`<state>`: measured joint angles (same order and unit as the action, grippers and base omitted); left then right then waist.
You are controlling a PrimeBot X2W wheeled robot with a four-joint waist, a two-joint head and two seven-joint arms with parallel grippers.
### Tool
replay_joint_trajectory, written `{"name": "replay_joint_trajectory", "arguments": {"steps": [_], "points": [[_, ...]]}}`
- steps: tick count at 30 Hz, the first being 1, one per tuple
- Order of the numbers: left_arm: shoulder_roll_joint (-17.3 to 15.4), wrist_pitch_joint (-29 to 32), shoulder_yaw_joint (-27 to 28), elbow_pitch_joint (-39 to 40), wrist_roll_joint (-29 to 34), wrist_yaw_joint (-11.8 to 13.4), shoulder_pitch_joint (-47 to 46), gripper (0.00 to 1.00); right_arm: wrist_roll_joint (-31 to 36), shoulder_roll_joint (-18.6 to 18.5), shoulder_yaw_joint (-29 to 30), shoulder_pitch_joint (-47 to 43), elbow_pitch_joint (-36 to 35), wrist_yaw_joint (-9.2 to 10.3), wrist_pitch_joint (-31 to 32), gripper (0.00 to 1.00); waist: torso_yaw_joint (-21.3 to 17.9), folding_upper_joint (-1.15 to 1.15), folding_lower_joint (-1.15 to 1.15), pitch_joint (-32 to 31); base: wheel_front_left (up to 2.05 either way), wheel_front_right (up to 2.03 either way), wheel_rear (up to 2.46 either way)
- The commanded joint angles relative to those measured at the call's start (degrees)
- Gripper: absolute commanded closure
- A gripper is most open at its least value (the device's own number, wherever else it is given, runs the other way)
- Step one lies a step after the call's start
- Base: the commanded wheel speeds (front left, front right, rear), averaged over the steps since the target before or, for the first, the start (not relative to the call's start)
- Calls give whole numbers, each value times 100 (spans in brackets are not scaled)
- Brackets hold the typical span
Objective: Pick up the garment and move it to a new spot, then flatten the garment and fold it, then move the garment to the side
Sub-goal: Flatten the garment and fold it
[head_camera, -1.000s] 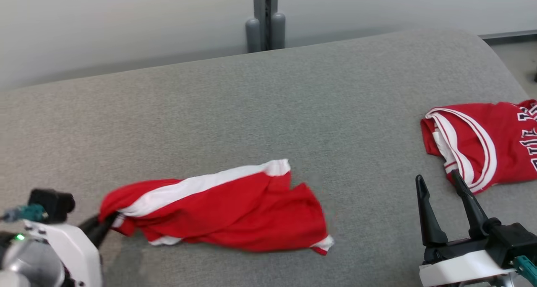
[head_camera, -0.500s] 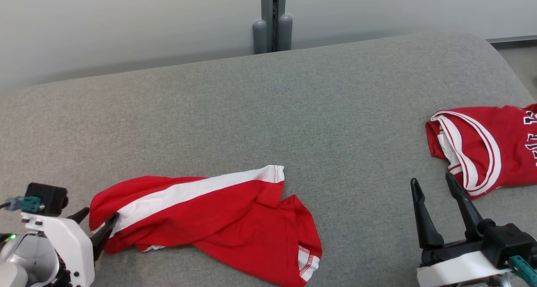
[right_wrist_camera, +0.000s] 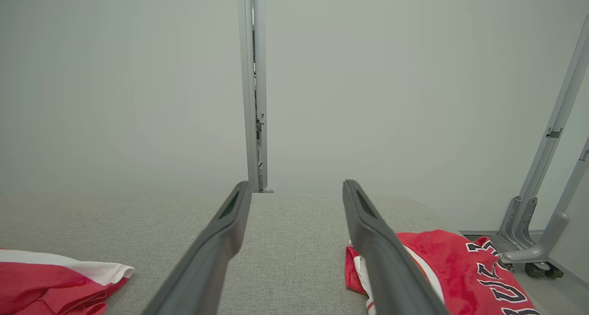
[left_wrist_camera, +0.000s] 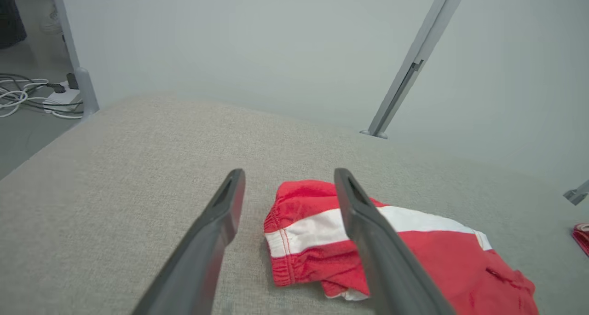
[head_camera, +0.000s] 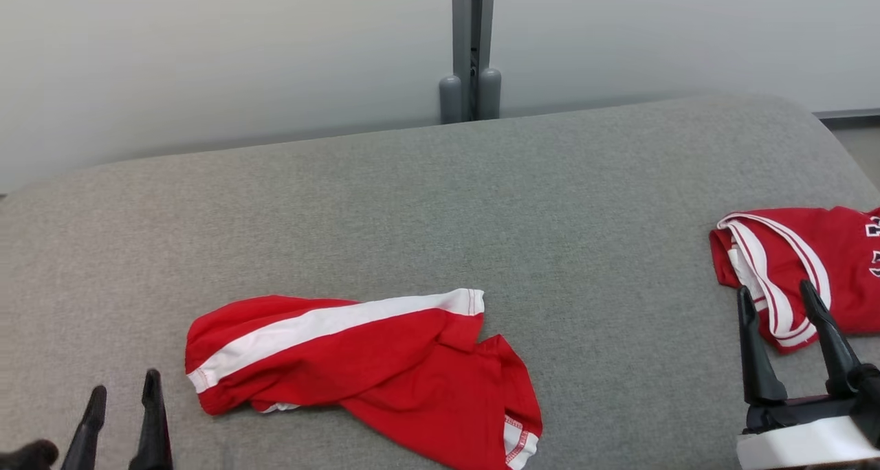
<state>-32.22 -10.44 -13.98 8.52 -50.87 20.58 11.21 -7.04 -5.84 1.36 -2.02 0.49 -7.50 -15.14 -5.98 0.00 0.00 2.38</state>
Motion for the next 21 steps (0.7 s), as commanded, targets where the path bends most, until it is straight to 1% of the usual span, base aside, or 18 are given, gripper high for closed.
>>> {"name": "replay_joint_trajectory", "arguments": {"steps": [1,2,4,5,7,10,12,14,17,21], "points": [[154,-189,22,-10,110,102,147,0,14,-39,65,-98,-19,1,2,0,156,0,0,-123,0,0,0],[265,-300,-8,-49,231,136,218,0,24,-36,102,-102,-16,1,2,0,215,0,0,-151,0,0,0],[638,-420,6,-209,447,242,294,0,26,-32,123,-130,30,1,2,0,339,0,0,-204,0,0,0],[802,-450,2,-310,602,253,287,0,35,-31,152,-152,71,1,2,0,401,0,0,-229,0,0,0],[1158,-475,43,-474,948,213,254,0,31,-10,145,-170,162,1,1,0,488,0,0,-274,0,0,0],[1667,-476,202,-656,1702,99,249,0,25,45,104,-167,293,1,2,0,596,0,0,-313,0,0,0],[1961,-476,263,-873,2073,-95,305,0,23,99,20,-141,389,1,2,0,616,0,0,-317,0,0,0],[2220,-478,419,-1027,2297,-292,281,0,18,125,-63,-81,452,1,2,0,626,0,0,-317,0,0,0],[2477,-479,652,-1202,2579,-602,243,0,21,178,-147,-27,492,1,2,0,625,0,0,-313,0,0,0],[2673,-479,949,-1322,2817,-900,174,0,49,194,-268,24,534,1,2,0,605,0,0,-285,0,0,0]]}}
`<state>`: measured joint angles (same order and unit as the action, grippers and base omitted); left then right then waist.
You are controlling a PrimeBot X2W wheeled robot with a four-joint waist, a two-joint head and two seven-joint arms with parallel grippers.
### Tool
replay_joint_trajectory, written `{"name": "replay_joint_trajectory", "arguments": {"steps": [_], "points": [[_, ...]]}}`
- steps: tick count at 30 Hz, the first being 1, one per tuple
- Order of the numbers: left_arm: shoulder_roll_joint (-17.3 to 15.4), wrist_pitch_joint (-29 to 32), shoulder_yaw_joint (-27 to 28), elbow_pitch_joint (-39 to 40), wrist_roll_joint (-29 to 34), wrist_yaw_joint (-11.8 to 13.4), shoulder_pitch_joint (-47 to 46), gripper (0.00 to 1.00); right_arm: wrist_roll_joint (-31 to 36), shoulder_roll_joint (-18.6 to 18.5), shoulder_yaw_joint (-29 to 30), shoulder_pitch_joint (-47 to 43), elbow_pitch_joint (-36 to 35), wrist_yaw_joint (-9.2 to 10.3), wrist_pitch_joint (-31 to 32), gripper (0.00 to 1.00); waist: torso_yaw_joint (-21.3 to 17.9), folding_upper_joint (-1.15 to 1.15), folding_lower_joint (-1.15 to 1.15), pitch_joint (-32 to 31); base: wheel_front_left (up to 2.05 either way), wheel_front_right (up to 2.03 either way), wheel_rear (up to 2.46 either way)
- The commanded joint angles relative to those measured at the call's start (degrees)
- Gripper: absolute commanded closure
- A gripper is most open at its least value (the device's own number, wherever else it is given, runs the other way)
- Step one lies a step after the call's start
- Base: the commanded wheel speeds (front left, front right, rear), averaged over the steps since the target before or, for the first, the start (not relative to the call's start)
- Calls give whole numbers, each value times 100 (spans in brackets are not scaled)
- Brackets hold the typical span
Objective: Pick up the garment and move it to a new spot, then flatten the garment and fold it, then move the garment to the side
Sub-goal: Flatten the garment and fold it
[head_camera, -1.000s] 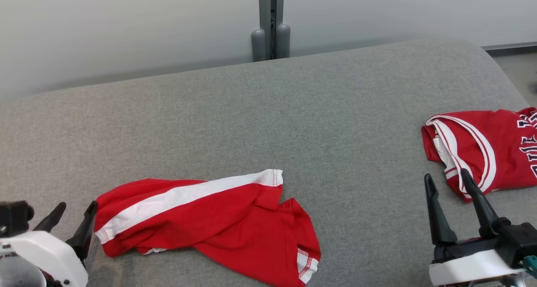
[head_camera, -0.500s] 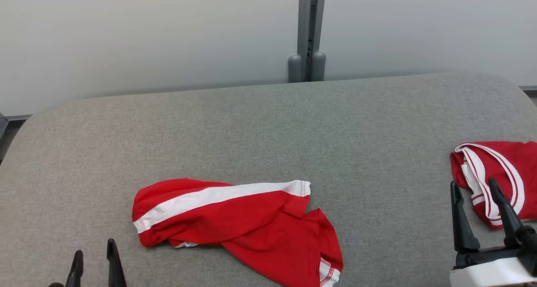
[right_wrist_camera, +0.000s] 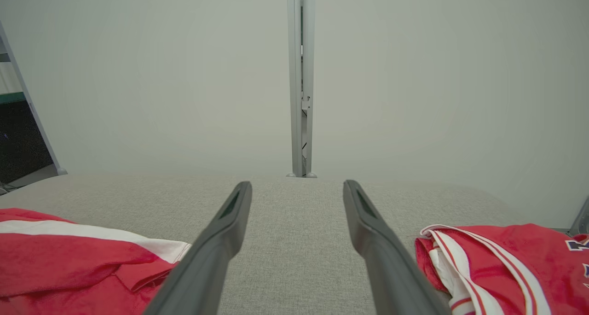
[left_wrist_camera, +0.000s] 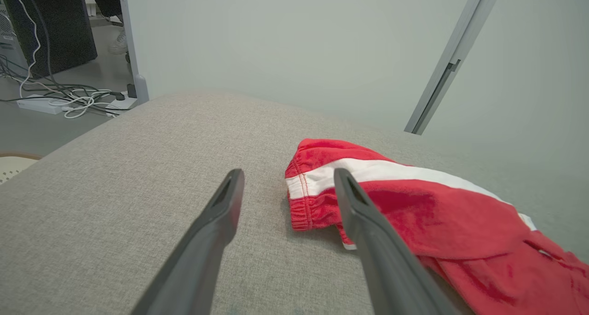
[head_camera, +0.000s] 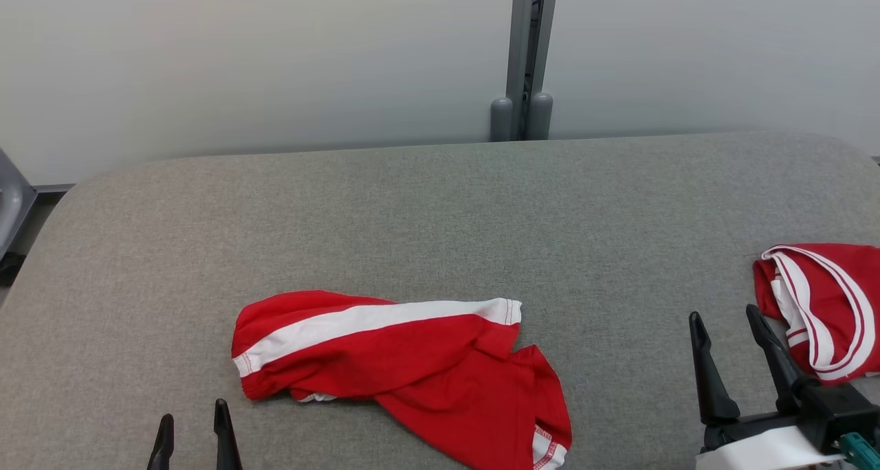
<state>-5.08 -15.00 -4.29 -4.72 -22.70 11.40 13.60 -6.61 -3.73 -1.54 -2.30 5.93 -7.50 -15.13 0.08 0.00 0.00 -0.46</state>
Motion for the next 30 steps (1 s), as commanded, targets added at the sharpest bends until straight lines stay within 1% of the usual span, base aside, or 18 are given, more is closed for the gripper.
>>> {"name": "replay_joint_trajectory", "arguments": {"steps": [1,4,9,11,13,14,15,16,17,18,21,23,24,26,30], "points": [[28,-23,132,-20,88,-88,-102,0,14,-12,-6,51,5,1,1,0,-10,0,0,4,0,0,0],[115,-23,311,-48,168,-225,-127,0,13,-2,-29,48,23,1,1,0,-19,0,0,8,0,0,0],[177,-24,504,-56,275,-382,-166,0,-98,19,-138,65,81,1,1,0,-4,0,0,26,0,0,0],[194,-25,541,28,249,-453,-259,0,-199,-29,-368,226,132,1,1,0,10,0,0,74,0,0,0],[195,-24,551,142,341,-524,-385,0,-321,-229,-762,478,337,1,1,0,24,0,0,163,0,0,0],[195,-24,551,142,341,-524,-385,0,-321,-229,-762,478,337,1,1,0,24,0,0,163,0,0,0],[197,-22,537,161,339,-558,-455,0,-423,-331,-1002,639,538,1,17,0,42,0,0,232,0,0,0],[146,93,406,72,325,-695,-634,0,-705,-521,-1487,1144,934,1,230,0,92,0,0,345,0,0,0],[146,93,406,72,325,-695,-634,0,-705,-521,-1487,1144,934,1,230,0,92,0,0,345,0,0,0],[106,256,363,33,302,-740,-744,0,-894,-569,-1667,1388,1127,1,391,0,127,0,0,406,0,0,0],[94,1076,237,-103,-22,-898,-1023,0,-1411,-726,-2190,2053,1701,1,879,0,265,0,0,581,0,0,0],[-2,1533,171,-99,-95,-948,-1173,0,-1791,-739,-2570,2405,2013,0,1122,0,352,0,0,669,0,0,0],[-49,1706,131,-80,-83,-952,-1217,0,-1933,-778,-2721,2563,2167,1,1221,0,393,0,0,707,0,0,0],[-38,1997,90,8,-200,-957,-1256,0,-2152,-848,-3059,2840,2417,1,1398,0,473,0,0,796,0,0,0],[-15,2484,-44,221,-489,-1069,-1218,0,-2531,-908,-3530,3177,2772,1,1560,0,605,0,0,952,0,0,0]]}}
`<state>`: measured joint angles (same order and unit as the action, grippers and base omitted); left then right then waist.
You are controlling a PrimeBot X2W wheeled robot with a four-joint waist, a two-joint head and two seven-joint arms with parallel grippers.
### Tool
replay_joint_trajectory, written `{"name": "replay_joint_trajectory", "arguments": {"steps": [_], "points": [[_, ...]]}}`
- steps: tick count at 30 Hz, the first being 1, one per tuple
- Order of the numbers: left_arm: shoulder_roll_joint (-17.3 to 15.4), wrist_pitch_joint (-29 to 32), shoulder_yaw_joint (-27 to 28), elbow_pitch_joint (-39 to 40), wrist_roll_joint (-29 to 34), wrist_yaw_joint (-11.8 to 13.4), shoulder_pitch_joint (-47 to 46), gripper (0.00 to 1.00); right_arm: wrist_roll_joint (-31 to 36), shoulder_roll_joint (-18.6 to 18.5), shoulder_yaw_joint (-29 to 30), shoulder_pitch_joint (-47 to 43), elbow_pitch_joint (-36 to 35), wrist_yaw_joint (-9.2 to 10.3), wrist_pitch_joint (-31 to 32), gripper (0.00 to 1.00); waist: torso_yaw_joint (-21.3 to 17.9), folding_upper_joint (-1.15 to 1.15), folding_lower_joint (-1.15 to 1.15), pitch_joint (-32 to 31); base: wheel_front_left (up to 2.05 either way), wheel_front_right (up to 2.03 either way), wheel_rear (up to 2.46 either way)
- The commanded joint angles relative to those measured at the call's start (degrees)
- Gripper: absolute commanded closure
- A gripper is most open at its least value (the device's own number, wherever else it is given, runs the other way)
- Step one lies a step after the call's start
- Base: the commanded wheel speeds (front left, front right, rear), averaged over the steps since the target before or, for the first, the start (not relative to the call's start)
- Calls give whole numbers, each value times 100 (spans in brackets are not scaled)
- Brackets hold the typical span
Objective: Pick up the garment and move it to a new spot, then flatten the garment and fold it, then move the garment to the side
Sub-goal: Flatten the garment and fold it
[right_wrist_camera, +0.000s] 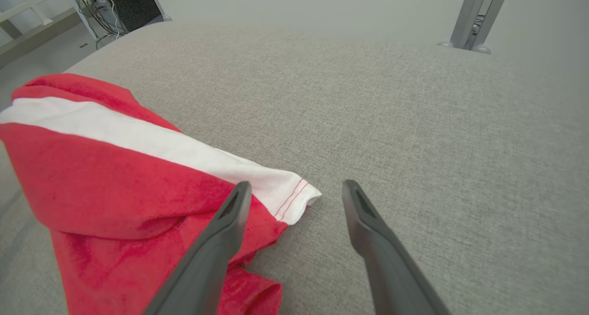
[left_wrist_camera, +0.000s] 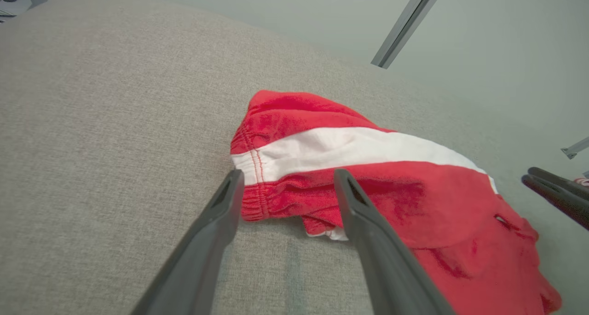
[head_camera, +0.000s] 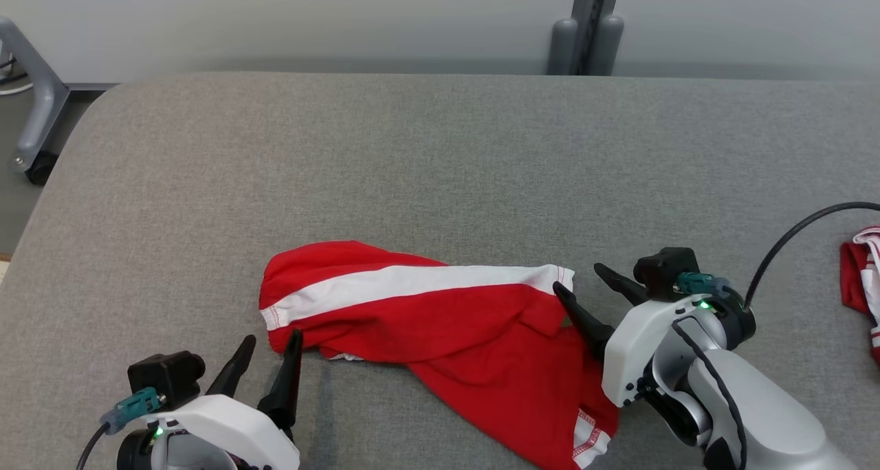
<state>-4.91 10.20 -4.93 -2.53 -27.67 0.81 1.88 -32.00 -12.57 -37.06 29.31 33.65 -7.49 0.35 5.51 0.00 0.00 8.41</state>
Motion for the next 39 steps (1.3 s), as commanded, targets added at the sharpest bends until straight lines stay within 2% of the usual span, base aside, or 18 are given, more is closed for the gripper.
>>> {"name": "replay_joint_trajectory", "arguments": {"steps": [1,7,16,28,34,35,36,37,39], "points": [[-14,63,-13,44,-69,-30,-23,0,-63,-42,-67,84,39,-1,-21,0,78,0,0,111,0,0,0],[14,189,-4,7,-241,12,-158,0,-479,-158,-552,360,311,-1,-185,0,123,0,0,312,0,0,0],[53,223,86,-394,-582,-61,-587,0,-798,-216,-1063,754,619,-1,-451,0,95,0,0,542,0,0,0],[74,144,86,-962,-778,-128,-944,0,-1057,-144,-1495,1139,931,-1,-749,0,74,0,0,679,0,0,0],[83,46,33,-1086,-828,-239,-1099,0,-1210,-111,-1701,1303,1067,-1,-881,0,104,0,0,709,0,0,0],[82,34,20,-1099,-830,-250,-1114,17,-1228,-108,-1737,1325,1087,-1,-897,0,108,0,0,709,0,0,0],[80,27,13,-1115,-833,-265,-1121,25,-1254,-108,-1767,1347,1104,-1,-926,0,111,0,0,710,0,0,0],[80,16,7,-1128,-838,-282,-1134,29,-1274,-106,-1797,1367,1116,-1,-943,0,115,0,0,710,0,0,0],[73,-21,5,-1122,-853,-294,-1170,25,-1316,-99,-1857,1391,1150,-1,-993,0,120,0,0,707,0,0,0]]}}
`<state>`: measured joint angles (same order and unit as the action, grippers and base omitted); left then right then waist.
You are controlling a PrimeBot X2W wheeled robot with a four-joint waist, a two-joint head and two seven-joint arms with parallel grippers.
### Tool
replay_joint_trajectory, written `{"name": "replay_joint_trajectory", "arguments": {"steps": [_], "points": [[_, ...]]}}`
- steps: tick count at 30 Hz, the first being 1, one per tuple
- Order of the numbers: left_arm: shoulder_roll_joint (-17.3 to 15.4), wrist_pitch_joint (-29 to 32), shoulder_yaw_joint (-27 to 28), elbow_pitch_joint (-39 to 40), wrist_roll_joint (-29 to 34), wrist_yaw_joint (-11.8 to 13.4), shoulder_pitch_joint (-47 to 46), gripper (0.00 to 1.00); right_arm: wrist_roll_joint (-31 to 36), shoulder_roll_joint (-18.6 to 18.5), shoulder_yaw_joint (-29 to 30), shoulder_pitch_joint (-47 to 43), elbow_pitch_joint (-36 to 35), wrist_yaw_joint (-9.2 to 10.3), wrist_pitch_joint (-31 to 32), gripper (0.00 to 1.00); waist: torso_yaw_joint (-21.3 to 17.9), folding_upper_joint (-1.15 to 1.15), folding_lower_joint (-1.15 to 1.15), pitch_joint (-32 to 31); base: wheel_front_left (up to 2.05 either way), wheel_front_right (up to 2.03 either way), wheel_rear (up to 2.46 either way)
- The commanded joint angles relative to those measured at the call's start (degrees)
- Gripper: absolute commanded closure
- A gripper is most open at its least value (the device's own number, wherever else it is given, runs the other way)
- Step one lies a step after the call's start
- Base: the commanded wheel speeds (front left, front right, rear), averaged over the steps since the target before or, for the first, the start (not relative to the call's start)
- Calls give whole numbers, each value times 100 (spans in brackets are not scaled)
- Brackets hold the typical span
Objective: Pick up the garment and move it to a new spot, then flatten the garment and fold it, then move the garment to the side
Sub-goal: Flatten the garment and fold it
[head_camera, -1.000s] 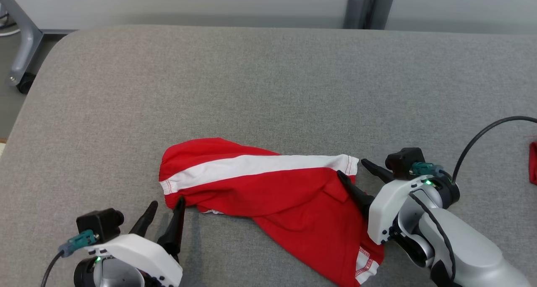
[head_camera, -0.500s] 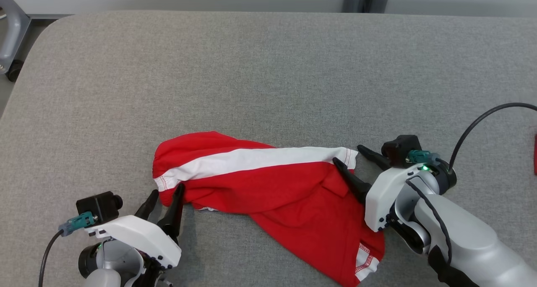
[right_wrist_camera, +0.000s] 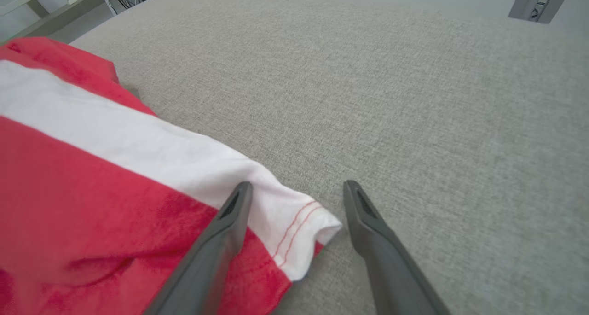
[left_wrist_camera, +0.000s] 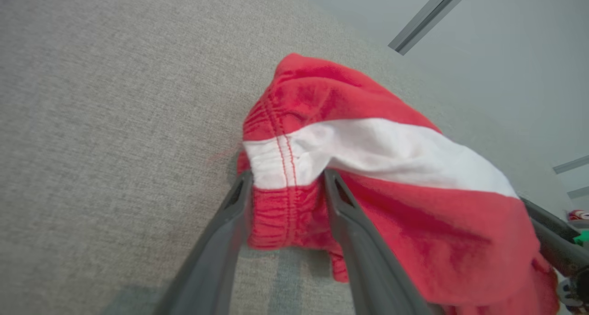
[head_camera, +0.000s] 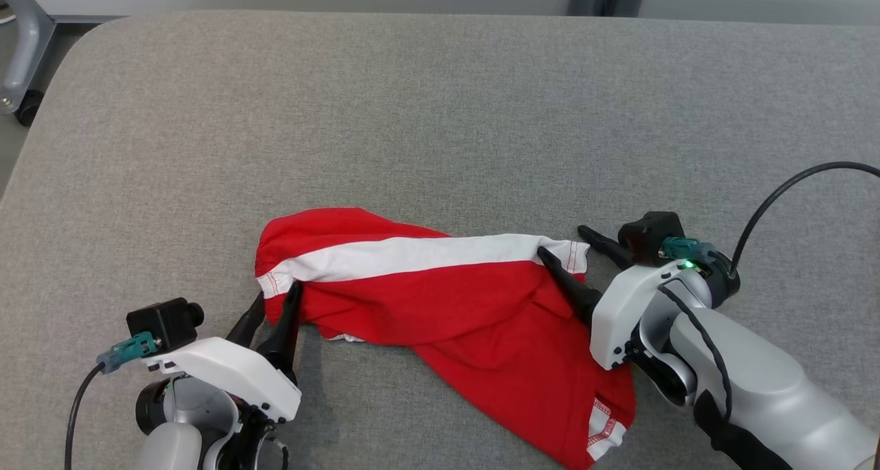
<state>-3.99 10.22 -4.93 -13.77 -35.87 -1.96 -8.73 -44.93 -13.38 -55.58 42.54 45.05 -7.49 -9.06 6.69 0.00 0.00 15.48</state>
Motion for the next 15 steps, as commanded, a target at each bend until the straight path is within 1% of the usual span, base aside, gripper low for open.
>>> {"name": "replay_joint_trajectory", "arguments": {"steps": [1,4,5,6,8,9,10,11,12,13,15], "points": [[-18,-27,7,13,-50,-36,-122,25,-45,-20,-30,79,27,-1,-76,0,6,0,0,-2,0,0,0],[-10,-32,9,46,-146,-98,-134,25,-111,-34,-106,116,90,-1,-143,0,20,0,0,-9,0,0,0],[-6,-15,4,47,-168,-109,-134,36,-132,-39,-127,134,113,-1,-171,0,26,0,0,-12,0,0,0],[-5,-6,-1,48,-185,-108,-139,52,-155,-41,-146,150,133,-1,-180,0,32,0,0,-15,0,0,0],[-5,9,-20,33,-196,-122,-148,67,-198,-30,-190,161,167,-1,-219,0,38,0,0,-21,0,0,0],[-9,5,-29,25,-199,-129,-152,78,-211,-18,-225,166,181,-1,-218,0,39,0,0,-25,0,0,0],[-17,15,-39,16,-198,-139,-156,100,-236,-2,-276,172,181,-1,-202,0,38,0,0,-29,0,0,0],[-33,29,-58,6,-194,-160,-162,100,-254,4,-342,182,170,-1,-177,3,36,0,0,-34,0,0,0],[-44,26,-71,2,-191,-166,-166,100,-291,5,-399,183,156,-1,-129,65,33,0,0,-43,0,0,0],[-62,32,-94,0,-185,-181,-169,100,-332,-9,-470,196,112,-1,-87,100,27,0,0,-57,0,0,0],[-112,52,-116,47,-151,-204,-169,100,-398,-101,-582,267,25,-1,-61,100,9,0,0,-89,0,0,0]]}}
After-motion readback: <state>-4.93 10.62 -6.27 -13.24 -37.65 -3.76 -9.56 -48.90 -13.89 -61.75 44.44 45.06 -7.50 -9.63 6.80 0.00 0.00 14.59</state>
